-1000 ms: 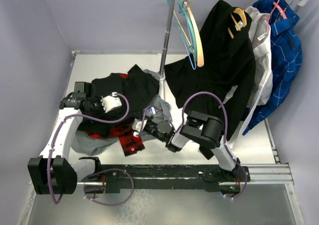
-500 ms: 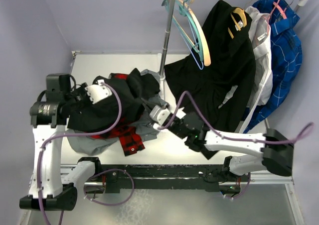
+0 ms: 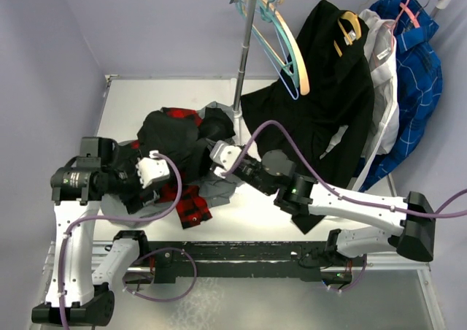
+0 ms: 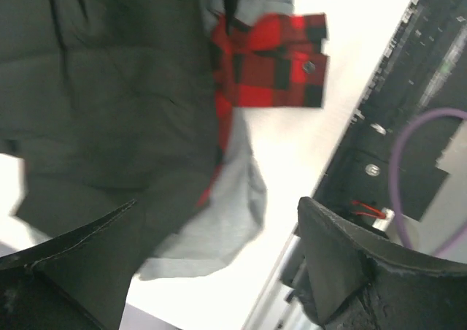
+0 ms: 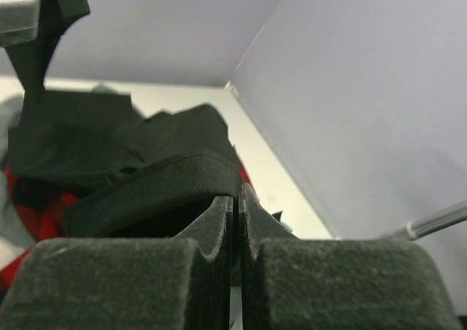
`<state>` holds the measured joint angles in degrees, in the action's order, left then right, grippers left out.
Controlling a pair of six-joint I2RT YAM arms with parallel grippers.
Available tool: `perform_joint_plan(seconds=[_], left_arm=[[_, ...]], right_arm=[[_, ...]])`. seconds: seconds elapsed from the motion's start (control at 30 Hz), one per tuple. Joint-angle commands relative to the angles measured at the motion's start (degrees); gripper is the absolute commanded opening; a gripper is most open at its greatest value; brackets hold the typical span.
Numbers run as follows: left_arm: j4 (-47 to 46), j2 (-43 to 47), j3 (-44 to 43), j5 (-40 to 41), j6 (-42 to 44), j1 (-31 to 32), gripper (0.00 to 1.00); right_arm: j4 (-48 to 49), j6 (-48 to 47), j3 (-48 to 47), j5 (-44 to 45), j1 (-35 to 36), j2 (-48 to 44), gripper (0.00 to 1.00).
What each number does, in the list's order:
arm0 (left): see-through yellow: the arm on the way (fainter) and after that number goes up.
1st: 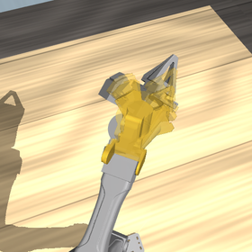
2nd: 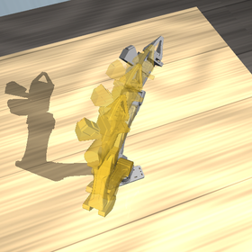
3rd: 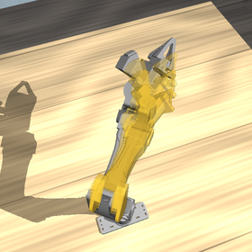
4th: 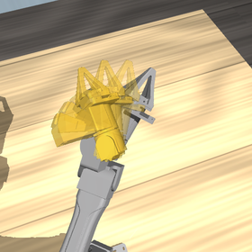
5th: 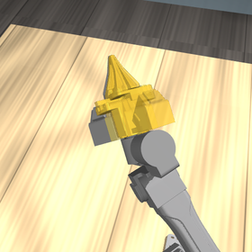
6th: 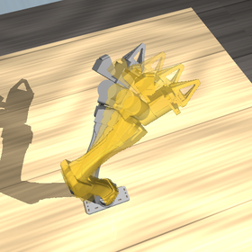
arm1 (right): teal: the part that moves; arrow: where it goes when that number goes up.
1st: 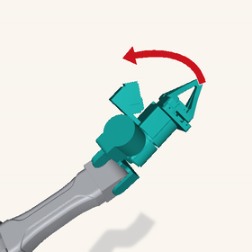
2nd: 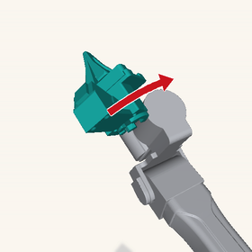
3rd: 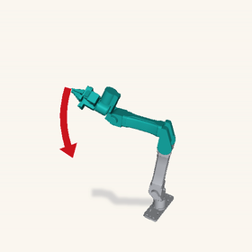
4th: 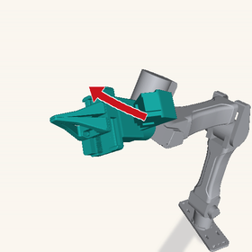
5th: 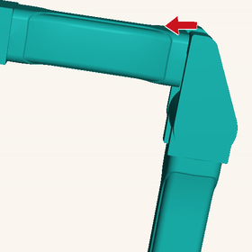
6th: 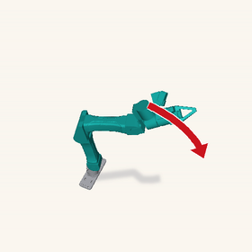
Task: Place the shirt on the hanger
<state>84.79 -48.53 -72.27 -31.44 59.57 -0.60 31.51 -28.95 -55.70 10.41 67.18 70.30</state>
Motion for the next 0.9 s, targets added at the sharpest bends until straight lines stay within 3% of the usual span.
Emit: perform_joint_plan(seconds=[0.0,0.17,0.2,0.4,0.53,0.87], left_arm=[[4.0,4.1,6.3,-4.9,2.3,0.2,0.89],[1.9,4.7,11.8,-4.4,2.7,0.2,0.92],[0.6,4.9,12.7,-3.5,2.4,0.2,1.0],[-12.7,3.6,18.7,6.4,-0.7,0.2,0.99],[-22.4,0.9,23.3,14.3,1.7,0.5,0.99],[-34.9,-4.1,28.5,10.4,-1.2,7.4,0.99]], right_arm=[[0.4,-0.1,0.1,2.7,0.1,1.7,0.0],[1.0,0.7,-0.3,2.7,-0.2,2.8,0.0],[0.7,0.8,-0.6,2.7,-0.3,3.1,0.0],[0.9,1.6,-1.5,5.0,-1.8,4.6,0.0],[0.9,4.6,-4.8,7.6,-4.3,6.2,0.0],[2.0,10.9,-6.5,6.8,-10.0,7.8,0.0]])
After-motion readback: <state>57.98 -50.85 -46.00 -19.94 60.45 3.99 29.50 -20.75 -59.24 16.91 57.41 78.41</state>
